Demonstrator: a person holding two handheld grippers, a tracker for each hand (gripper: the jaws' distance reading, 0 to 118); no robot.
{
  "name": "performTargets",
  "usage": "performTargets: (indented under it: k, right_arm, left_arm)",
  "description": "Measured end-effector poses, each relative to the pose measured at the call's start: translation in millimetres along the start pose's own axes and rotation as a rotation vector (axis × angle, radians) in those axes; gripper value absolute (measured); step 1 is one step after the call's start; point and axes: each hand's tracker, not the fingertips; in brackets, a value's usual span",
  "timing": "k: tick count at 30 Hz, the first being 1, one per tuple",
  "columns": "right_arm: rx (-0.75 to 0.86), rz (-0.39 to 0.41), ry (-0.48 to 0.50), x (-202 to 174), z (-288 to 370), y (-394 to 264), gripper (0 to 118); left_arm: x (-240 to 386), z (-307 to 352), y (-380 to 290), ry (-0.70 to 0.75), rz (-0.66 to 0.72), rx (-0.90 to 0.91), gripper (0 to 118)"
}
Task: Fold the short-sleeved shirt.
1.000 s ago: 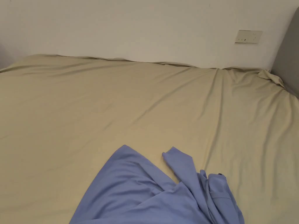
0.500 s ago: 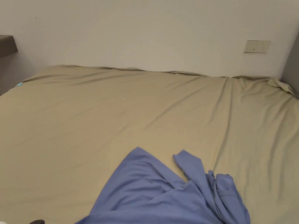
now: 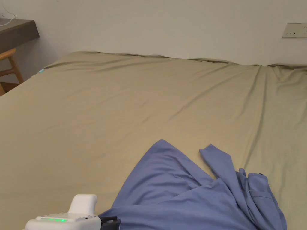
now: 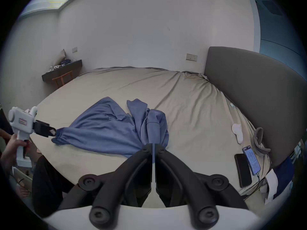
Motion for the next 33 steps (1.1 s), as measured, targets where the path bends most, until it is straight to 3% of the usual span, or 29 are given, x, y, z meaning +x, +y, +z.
performTargets:
  k: [3,4,6,7,9,13,14,16,19,24,26,28,30,31,33]
  right_arm:
    - [-0.023,0.018,-0.006,-1,-7,1,5]
    - [-0.028,0.022,-0.008,0,-10,1,5]
    - [-0.038,0.030,-0.011,0,-14,3,5]
    - [-0.046,0.033,-0.010,1,-18,6,5]
    - [-0.053,0.039,0.002,1,-28,12,5]
    - [-0.035,0.084,0.050,-8,-56,45,6]
    - [-0.025,0.063,0.084,-8,-66,58,24]
    - [-0.060,-0.018,0.169,-8,-104,94,118]
    - [-0.094,-0.080,0.221,-17,-178,136,118]
    - [-0.346,0.002,0.102,-45,-322,169,118]
    - [-0.453,-0.016,0.122,-55,-367,158,104]
    - [-0.598,-0.013,0.109,-64,-402,140,80]
    - [-0.703,0.019,0.094,-65,-418,121,74]
    - [-0.594,0.029,0.097,-63,-407,122,63]
    - [-0.607,0.038,0.094,-66,-399,127,61]
  left_arm:
    - [1,-35,-2,0.028,-0.066,-0.086,92]
    - [-1,-39,-5,0.006,-0.066,-0.078,77]
    - [-1,-30,-12,-0.067,-0.002,-0.032,26]
    - [2,-23,-11,-0.095,0.006,0.006,9]
    - [11,-19,-14,-0.021,-0.092,-0.012,9]
    - [8,-15,-16,-0.054,-0.018,0.011,9]
    - [7,-14,-16,-0.060,-0.008,0.015,9]
    - [5,-11,-17,-0.076,0.023,0.019,8]
    - [4,-8,-18,-0.089,0.044,0.028,9]
    - [9,-12,-17,-0.083,0.044,0.023,9]
    - [9,-15,-17,-0.081,0.043,0.017,8]
    - [8,-21,-16,-0.083,0.056,0.007,9]
    - [7,-24,-16,-0.087,0.072,0.000,9]
    - [6,-25,-16,-0.089,0.075,-0.003,9]
    - [5,-25,-17,-0.097,0.080,-0.005,9]
